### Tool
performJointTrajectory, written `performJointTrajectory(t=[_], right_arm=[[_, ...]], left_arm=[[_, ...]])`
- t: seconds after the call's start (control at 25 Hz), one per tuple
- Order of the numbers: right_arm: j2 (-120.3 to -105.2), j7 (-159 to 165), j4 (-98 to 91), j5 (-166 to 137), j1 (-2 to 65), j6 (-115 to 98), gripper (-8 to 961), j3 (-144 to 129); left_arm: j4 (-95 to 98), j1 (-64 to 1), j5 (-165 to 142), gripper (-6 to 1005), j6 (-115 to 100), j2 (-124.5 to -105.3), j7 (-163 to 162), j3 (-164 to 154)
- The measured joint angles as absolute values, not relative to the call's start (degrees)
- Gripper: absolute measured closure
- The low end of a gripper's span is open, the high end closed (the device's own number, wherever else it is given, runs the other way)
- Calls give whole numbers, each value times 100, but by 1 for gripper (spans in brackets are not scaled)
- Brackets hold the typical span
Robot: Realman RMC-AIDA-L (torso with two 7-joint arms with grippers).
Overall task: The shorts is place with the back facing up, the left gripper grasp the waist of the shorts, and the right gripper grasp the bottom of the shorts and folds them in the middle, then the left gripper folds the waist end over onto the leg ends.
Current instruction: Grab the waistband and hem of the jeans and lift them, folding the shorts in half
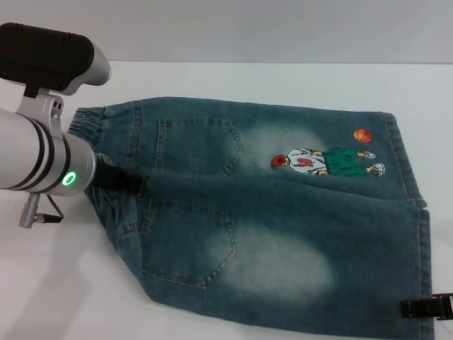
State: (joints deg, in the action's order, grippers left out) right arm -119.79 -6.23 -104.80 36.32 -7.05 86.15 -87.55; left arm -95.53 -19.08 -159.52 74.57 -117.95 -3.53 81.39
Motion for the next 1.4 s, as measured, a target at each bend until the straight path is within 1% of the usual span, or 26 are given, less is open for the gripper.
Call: performJointTrajectory(t=[0.84, 1.4], right_arm=[[-11978, -653, -10233, 3825, -680, 8401, 322, -8877], [-11947, -673, -10182, 3953, -590, 8365, 323, -9010]], left_arm=[[-9498, -1932, -15922, 941, 7419, -11804, -351, 8099], [-9483, -1943, -15908, 937, 7417, -11804, -347, 8086]])
